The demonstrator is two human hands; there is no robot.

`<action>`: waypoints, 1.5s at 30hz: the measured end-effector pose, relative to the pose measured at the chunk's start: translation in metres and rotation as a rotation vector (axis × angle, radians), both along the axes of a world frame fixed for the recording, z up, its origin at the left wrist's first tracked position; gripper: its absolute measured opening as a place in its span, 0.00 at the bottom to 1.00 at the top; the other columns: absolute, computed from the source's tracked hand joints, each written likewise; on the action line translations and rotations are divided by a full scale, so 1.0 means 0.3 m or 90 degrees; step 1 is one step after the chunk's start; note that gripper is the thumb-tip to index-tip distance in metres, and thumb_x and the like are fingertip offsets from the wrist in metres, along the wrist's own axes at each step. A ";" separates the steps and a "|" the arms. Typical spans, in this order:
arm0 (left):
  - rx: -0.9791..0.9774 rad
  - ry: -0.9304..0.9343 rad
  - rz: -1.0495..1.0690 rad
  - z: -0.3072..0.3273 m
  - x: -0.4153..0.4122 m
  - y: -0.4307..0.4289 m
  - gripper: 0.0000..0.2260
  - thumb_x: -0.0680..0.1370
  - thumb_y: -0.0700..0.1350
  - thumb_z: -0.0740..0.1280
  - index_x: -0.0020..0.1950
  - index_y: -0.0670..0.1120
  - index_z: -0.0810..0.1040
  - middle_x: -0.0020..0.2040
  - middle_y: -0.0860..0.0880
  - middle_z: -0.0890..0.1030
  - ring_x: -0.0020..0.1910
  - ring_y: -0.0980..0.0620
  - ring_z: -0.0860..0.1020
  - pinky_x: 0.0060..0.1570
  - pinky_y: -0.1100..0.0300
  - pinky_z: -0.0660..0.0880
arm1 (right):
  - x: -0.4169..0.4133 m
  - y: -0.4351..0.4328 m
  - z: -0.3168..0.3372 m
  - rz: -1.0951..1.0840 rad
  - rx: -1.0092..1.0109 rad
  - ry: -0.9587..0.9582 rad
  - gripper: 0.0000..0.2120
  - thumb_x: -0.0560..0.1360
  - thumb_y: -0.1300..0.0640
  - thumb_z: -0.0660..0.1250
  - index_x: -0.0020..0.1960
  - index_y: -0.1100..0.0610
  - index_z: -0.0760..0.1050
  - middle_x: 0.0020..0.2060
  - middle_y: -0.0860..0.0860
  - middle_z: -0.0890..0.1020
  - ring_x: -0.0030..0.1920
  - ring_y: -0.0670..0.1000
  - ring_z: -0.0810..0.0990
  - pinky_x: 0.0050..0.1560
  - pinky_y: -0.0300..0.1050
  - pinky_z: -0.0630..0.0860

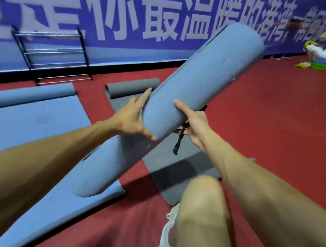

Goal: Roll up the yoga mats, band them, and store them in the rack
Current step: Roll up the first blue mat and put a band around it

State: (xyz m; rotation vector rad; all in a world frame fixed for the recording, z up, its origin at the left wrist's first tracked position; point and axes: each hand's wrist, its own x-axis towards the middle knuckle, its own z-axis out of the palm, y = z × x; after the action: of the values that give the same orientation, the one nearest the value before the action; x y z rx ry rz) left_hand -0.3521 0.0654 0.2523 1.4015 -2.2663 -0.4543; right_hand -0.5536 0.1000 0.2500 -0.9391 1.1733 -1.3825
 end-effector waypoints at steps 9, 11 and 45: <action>0.154 0.400 0.192 -0.139 0.400 0.205 0.30 0.60 0.48 0.70 0.58 0.42 0.63 0.59 0.49 0.72 0.56 0.54 0.72 0.51 0.70 0.73 | 0.458 -0.061 -0.128 0.192 -0.042 0.224 0.48 0.46 0.44 0.86 0.61 0.51 0.69 0.55 0.44 0.82 0.53 0.46 0.82 0.49 0.53 0.81; 0.177 0.437 0.227 -0.170 0.455 0.247 0.28 0.62 0.50 0.69 0.56 0.42 0.62 0.59 0.47 0.74 0.54 0.52 0.74 0.57 0.54 0.74 | 0.508 -0.078 -0.197 0.243 -0.034 0.276 0.56 0.39 0.39 0.85 0.63 0.52 0.69 0.56 0.45 0.82 0.54 0.46 0.82 0.52 0.52 0.81; -0.110 0.438 0.345 0.021 0.589 0.390 0.48 0.54 0.65 0.78 0.70 0.59 0.62 0.55 0.65 0.75 0.57 0.59 0.76 0.54 0.59 0.76 | 0.537 0.095 -0.089 0.379 -0.119 0.489 0.17 0.76 0.72 0.60 0.63 0.63 0.75 0.45 0.50 0.81 0.31 0.36 0.74 0.29 0.28 0.68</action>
State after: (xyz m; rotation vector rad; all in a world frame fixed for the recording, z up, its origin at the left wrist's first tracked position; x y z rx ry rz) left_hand -0.1754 0.1822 0.2586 1.4129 -1.2924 -0.4518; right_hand -0.3926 0.1286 0.2234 -1.8759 1.1584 -0.6504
